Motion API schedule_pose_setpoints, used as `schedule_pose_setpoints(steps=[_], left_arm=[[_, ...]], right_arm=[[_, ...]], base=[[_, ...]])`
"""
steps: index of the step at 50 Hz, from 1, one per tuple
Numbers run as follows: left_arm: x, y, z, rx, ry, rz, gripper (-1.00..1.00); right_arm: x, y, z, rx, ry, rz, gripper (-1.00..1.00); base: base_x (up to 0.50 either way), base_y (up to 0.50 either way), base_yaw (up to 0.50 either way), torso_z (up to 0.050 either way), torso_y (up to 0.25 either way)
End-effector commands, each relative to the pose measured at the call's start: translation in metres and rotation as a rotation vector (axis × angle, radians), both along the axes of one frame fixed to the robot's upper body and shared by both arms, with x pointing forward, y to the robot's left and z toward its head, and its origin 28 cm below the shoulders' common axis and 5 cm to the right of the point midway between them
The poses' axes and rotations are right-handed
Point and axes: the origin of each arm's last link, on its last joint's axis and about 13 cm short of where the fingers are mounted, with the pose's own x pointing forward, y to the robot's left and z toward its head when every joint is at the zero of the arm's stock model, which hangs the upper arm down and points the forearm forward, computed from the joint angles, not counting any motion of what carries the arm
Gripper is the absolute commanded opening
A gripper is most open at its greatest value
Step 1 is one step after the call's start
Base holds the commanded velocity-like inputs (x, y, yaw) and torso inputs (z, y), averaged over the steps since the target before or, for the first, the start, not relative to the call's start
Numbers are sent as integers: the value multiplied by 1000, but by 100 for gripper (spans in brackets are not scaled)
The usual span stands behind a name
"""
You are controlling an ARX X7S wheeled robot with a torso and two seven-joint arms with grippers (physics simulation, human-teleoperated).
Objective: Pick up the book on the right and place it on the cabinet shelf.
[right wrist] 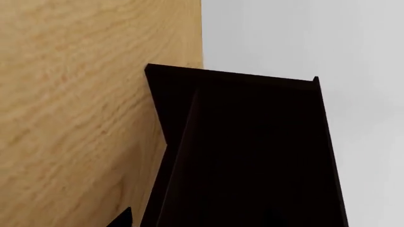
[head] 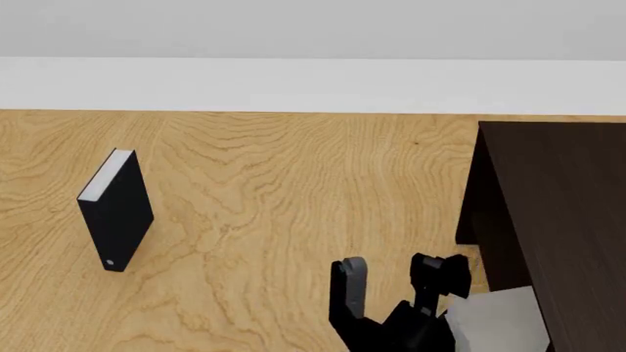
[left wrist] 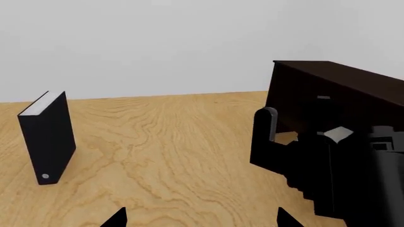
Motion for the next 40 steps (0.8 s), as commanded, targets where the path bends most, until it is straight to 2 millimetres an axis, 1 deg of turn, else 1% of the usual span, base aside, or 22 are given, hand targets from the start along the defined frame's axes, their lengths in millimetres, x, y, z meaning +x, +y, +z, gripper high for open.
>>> schedule_pose_setpoints(steps=[1,7,9,10,18,20,21,23,24,26,28,29,30,33,36,40], left_arm=[[0,0,0,1,1,2,100],[0,1,0,1,1,3,100],[0,0,-1,1,2,2,100],[0,0,-1,1,1,1,100],[0,0,-1,0,3,0,100],[0,0,-1,1,3,-1,100],[0,0,-1,0,4,-1,100],[0,0,-1,1,3,-1,100],[0,0,-1,2,2,-1,100],[0,0,-2,2,3,0,100],[0,0,-1,2,4,-2,100],[0,0,-1,1,5,-4,100],[0,0,-2,1,5,-4,100],[1,-1,-1,2,4,-6,100],[1,-1,-2,3,4,-6,100],[1,0,-2,3,6,-6,100]], right_arm=[[0,10,1,13,-12,70,100],[-1,15,0,38,1,96,100],[-1,17,-1,74,8,108,100],[-2,18,-1,61,8,114,100],[0,27,1,186,14,143,100],[1,29,3,199,11,147,100],[0,30,4,263,15,153,100],[-1,31,7,254,11,158,100],[-1,32,8,297,11,161,100],[-2,33,13,303,3,164,100],[-3,34,17,356,-4,166,100],[-3,34,19,347,-1,165,100],[-4,35,21,396,8,169,100],[-5,35,23,428,14,161,100],[-5,37,24,506,29,154,100],[-6,37,24,531,45,143,100]], base=[[0,0,0,0,0],[0,0,0,0,0],[0,0,0,0,0],[0,0,0,0,0],[0,0,0,0,0],[0,0,0,0,0],[0,0,0,0,0],[0,0,0,0,0],[0,0,0,0,0],[0,0,0,0,0],[0,0,0,0,0],[0,0,0,0,0],[0,0,0,0,0],[0,0,0,0,0],[0,0,0,0,0],[0,0,0,0,0]])
